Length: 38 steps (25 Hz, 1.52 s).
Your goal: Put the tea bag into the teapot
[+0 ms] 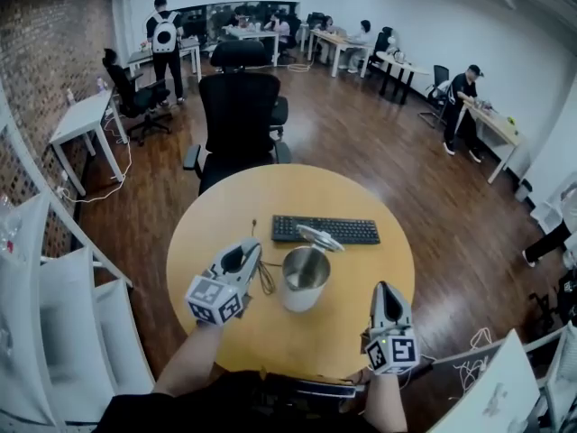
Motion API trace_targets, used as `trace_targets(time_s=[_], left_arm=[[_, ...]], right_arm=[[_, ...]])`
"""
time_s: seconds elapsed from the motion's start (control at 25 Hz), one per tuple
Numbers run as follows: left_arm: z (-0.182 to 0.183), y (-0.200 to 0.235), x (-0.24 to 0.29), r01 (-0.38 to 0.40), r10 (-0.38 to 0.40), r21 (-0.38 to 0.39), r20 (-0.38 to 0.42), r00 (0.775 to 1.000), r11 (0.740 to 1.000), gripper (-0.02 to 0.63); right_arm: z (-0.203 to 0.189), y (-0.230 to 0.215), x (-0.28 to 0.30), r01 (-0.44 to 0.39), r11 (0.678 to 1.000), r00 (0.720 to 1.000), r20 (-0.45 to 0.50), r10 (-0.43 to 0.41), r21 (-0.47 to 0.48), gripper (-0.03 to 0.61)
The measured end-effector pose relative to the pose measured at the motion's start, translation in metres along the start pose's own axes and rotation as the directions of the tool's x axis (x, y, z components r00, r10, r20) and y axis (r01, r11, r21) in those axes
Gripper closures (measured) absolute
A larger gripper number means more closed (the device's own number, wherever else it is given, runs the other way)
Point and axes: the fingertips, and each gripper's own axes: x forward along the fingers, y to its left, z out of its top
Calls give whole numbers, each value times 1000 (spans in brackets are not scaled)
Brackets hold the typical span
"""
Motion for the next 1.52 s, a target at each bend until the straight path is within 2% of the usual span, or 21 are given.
trace_targets(time_s=[0.2, 0.36, 0.56, 0.68, 0.8, 0.92, 1.04, 1.08, 1.16, 1.2, 1.52], left_arm=[[-11, -28, 21, 67, -66, 7, -33, 997, 998, 538], [-26, -49, 42, 123, -122, 6, -73, 990, 992, 538], [-43, -78, 62, 191, -188, 9, -128, 974, 982, 538], [-51, -92, 71, 219, -214, 22, -150, 965, 975, 538], [-57, -95, 75, 225, -217, 31, -171, 961, 974, 538], [-62, -92, 80, 213, -204, 28, -193, 960, 977, 537], [-62, -95, 81, 228, -218, 32, -187, 958, 973, 537], [-61, -98, 80, 240, -228, 42, -181, 957, 970, 522], [-60, -101, 80, 251, -236, 65, -179, 955, 966, 427], [-59, -101, 80, 249, -233, 71, -181, 955, 966, 425], [-49, -74, 64, 174, -164, 58, -142, 976, 983, 425]], right_arm=[[12, -4, -9, 51, 998, 999, -17, -52, -27, 574], [-3, -17, -22, 66, 998, 997, -46, -67, -24, 574], [-11, -36, -53, 147, 989, 988, -50, -145, 25, 574], [-18, -47, -66, 185, 982, 980, -75, -183, 23, 574], [-17, -52, -72, 203, 979, 977, -78, -200, 33, 574], [-11, -54, -74, 214, 973, 976, -60, -210, 87, 574], [-14, -55, -76, 214, 971, 976, -61, -209, 103, 574], [-17, -56, -76, 214, 972, 976, -70, -208, 100, 574], [-24, -57, -75, 214, 972, 975, -87, -205, 99, 574], [-26, -57, -74, 212, 972, 975, -92, -203, 101, 574], [-22, -49, -57, 172, 982, 982, -89, -164, 83, 572]])
